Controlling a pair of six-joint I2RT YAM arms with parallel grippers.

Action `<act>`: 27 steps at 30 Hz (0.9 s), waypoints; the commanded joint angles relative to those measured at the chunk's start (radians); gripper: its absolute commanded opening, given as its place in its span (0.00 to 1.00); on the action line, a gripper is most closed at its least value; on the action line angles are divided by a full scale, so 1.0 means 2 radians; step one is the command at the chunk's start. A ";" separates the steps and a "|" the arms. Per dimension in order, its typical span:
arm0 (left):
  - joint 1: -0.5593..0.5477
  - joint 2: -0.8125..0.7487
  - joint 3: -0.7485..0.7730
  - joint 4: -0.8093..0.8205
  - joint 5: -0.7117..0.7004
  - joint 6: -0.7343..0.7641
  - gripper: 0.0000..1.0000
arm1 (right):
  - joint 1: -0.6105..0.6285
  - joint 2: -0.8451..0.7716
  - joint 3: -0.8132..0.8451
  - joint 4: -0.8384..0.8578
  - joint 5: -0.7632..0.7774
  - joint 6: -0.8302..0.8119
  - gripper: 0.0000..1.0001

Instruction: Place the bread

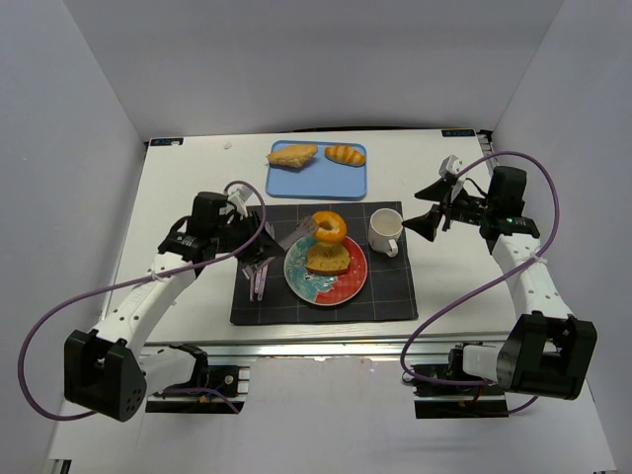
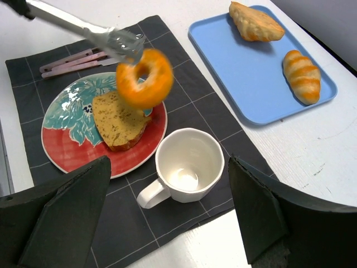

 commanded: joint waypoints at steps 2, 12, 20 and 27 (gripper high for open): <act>0.001 -0.032 -0.037 -0.028 0.036 0.011 0.01 | -0.002 -0.008 0.020 -0.005 -0.014 -0.006 0.89; 0.001 -0.035 -0.063 -0.027 0.036 0.023 0.37 | -0.002 -0.011 0.019 -0.008 -0.012 -0.004 0.90; 0.001 -0.041 -0.034 -0.035 0.004 0.021 0.57 | -0.002 -0.009 0.019 -0.011 -0.015 -0.004 0.89; 0.003 -0.043 0.009 -0.053 -0.034 0.026 0.56 | -0.002 -0.008 0.019 -0.011 -0.016 -0.007 0.89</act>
